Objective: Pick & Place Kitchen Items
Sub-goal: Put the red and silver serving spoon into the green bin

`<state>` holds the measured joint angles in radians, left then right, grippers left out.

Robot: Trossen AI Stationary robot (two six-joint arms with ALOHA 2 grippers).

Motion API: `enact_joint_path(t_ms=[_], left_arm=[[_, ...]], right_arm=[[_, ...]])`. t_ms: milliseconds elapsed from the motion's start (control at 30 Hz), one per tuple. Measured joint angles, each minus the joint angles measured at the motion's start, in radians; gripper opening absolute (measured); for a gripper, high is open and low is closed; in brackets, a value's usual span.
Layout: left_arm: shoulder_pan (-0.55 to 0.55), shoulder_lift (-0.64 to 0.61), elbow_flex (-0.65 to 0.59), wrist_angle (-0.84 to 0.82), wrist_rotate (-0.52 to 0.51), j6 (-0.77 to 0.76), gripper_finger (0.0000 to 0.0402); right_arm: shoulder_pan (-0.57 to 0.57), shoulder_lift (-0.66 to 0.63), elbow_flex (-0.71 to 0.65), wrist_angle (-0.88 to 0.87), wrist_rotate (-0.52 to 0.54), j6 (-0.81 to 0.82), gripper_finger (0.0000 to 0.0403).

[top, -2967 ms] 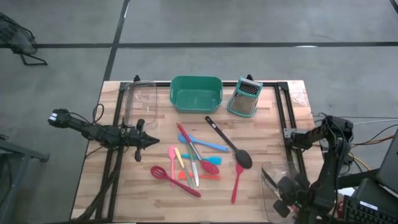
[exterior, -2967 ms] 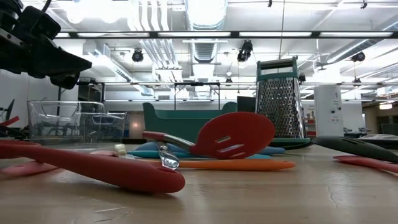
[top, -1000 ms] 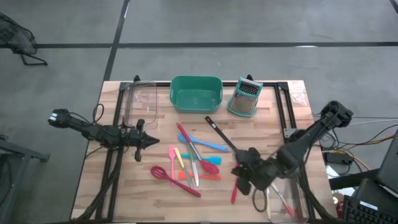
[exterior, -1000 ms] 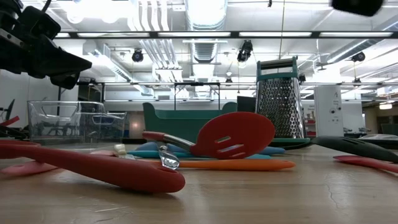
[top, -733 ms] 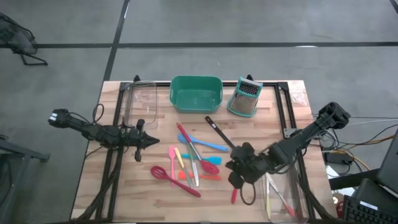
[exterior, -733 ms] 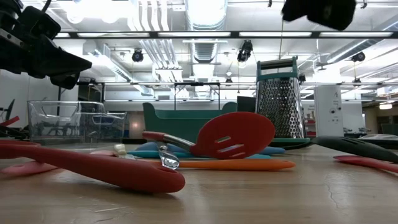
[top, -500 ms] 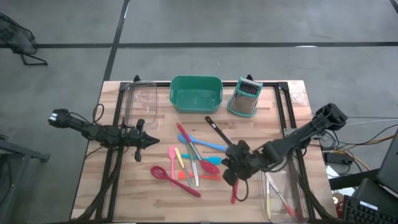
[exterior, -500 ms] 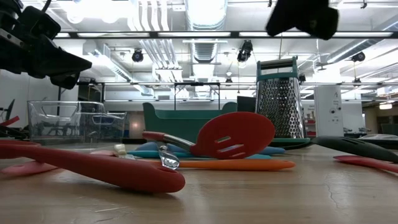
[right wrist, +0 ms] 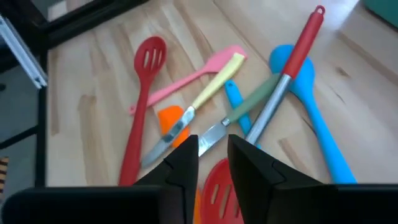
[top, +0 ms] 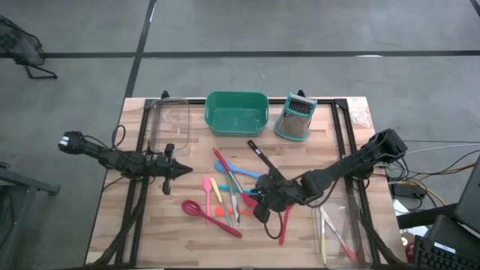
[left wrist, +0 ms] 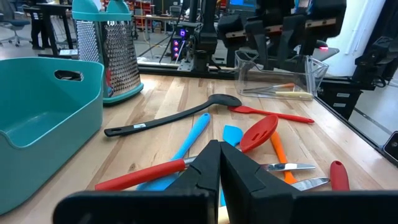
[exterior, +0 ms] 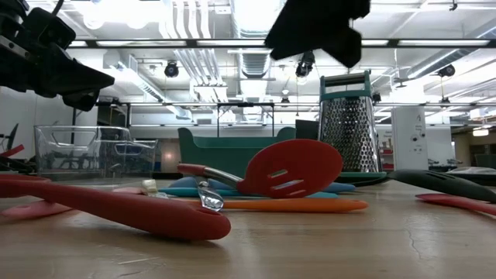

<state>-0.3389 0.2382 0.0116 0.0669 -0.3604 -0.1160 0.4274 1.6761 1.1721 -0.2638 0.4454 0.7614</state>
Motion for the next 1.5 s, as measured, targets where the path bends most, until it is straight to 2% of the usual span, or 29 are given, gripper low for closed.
enact_joint_path(t_ms=[433,767,1100,1233,1500], left_arm=[[0.0,0.001,0.0,0.0,0.0,0.0,0.0012],[0.0,0.006,0.0,0.001,0.0,0.0,0.0012],[0.0,0.013,0.0,0.0,0.0,0.0,0.0012],[0.0,0.014,0.0,0.0,0.0,0.0,0.0012],[0.0,0.013,0.0,0.0,0.0,0.0,0.0012]], right_arm=[[-0.117,0.075,0.0,0.074,-0.011,-0.003,0.0154],[-0.202,0.192,0.002,0.171,-0.178,0.048,0.021],[-0.217,0.316,0.082,0.165,-0.206,0.046,0.0196],[-0.218,0.361,0.13,0.099,-0.226,0.035,0.0184],[-0.218,0.368,0.182,-0.004,-0.182,0.02,0.0169]])
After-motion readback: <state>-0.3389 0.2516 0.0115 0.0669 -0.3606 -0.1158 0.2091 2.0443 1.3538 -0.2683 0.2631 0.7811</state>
